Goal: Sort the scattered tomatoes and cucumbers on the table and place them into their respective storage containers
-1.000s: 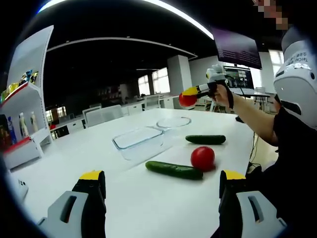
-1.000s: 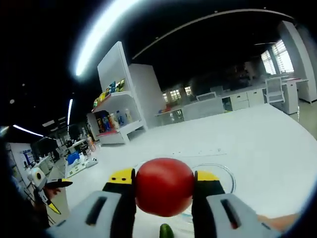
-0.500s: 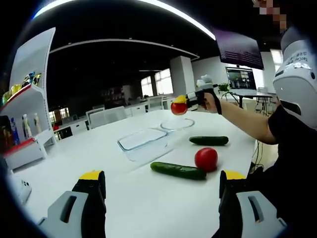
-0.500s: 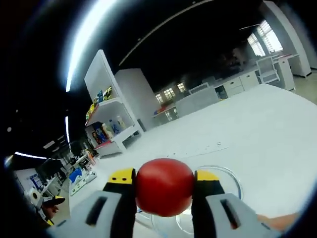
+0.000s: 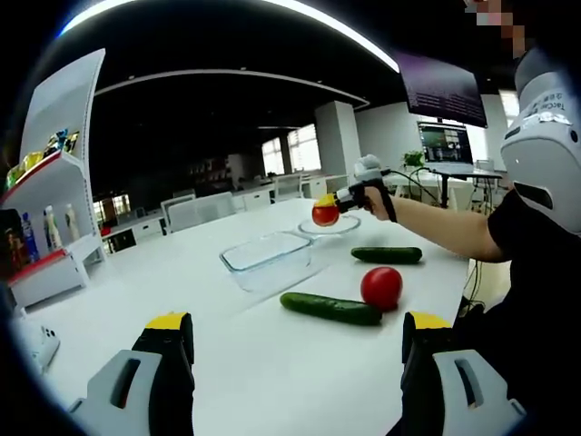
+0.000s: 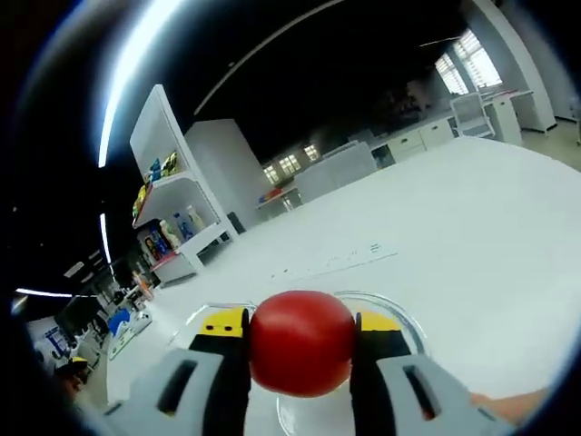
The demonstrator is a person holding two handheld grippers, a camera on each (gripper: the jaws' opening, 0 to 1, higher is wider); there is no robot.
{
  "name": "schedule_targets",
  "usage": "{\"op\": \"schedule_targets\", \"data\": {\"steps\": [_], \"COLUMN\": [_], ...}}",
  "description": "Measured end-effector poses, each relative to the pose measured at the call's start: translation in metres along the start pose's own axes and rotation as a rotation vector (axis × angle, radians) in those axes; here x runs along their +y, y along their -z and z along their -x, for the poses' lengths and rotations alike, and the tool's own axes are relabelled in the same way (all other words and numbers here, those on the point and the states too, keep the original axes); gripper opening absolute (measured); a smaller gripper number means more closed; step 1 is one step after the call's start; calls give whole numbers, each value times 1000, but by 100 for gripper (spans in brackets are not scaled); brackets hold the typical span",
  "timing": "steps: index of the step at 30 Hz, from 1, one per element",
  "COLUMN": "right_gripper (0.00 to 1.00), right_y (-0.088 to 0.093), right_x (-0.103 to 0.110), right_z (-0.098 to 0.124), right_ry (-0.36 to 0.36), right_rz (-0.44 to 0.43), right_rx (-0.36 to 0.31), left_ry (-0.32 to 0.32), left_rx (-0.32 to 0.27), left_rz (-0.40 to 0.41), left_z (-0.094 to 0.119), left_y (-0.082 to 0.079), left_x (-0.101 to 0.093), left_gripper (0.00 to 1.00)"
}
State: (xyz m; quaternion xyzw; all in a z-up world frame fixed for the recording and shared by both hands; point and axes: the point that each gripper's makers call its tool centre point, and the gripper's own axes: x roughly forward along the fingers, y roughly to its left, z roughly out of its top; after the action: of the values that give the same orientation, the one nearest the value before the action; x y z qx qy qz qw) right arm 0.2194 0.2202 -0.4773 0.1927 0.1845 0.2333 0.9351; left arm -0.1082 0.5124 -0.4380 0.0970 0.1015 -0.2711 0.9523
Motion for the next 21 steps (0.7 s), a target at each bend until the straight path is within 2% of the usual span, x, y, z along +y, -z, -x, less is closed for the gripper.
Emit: {"op": "schedule_targets", "data": {"steps": [3, 5, 12, 15, 21], "right_gripper": [37, 37, 37, 38, 37], "right_y": [3, 5, 9, 8, 11], "right_x": [-5, -8, -5, -7, -7], "right_z": [-3, -5, -10, -11, -15], "right_ry": [35, 63, 73, 105, 108], "right_rz": [47, 109, 172, 236, 264], "right_rx": [9, 16, 9, -4, 2], "left_ry": [4, 4, 1, 5, 2], "left_rx": [4, 2, 5, 7, 11], "left_rz": [-1, 0, 3, 0, 4], "left_z": [-1, -1, -2, -3, -4], "left_y": [1, 0, 1, 1, 2], "left_x": [-1, -1, 0, -2, -1], "left_gripper": [95, 95, 95, 95, 95]}}
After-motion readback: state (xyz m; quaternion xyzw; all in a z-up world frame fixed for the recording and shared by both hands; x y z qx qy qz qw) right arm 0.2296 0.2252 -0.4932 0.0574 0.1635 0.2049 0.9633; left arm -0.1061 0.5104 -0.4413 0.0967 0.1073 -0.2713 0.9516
